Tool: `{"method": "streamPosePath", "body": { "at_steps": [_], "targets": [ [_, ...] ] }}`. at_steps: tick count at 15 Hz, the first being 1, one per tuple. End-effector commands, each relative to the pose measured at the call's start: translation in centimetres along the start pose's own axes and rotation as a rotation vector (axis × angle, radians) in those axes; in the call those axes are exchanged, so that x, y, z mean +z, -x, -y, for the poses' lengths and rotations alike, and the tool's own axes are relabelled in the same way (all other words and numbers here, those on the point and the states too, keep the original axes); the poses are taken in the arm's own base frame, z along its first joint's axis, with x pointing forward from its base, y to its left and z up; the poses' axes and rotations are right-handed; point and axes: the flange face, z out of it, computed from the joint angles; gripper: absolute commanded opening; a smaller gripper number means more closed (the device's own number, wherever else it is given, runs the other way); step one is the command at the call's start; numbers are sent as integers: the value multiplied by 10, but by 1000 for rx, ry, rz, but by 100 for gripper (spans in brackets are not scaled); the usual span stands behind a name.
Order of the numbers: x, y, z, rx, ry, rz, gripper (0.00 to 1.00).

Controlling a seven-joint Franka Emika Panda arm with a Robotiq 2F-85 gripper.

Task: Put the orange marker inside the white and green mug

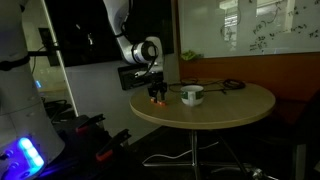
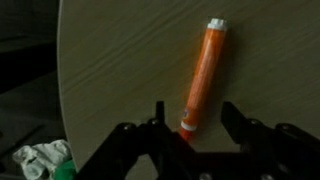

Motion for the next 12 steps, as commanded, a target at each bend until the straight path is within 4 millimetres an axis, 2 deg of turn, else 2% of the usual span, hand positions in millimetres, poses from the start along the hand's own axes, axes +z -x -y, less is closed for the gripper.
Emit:
{"method": "streamPosePath", "body": {
  "at_steps": [1, 4, 6, 8, 10, 12],
  "targets": [
    [0, 2, 4, 47, -32, -6, 34],
    [0, 3, 4, 49, -44, -5, 10],
    [-4, 2, 5, 54, -53, -5, 0],
    [-14, -1, 7, 42, -65, -3, 5],
    [-31, -9, 11, 29, -75, -18, 5],
    [-57, -20, 15, 13, -110, -35, 5]
  ]
}}
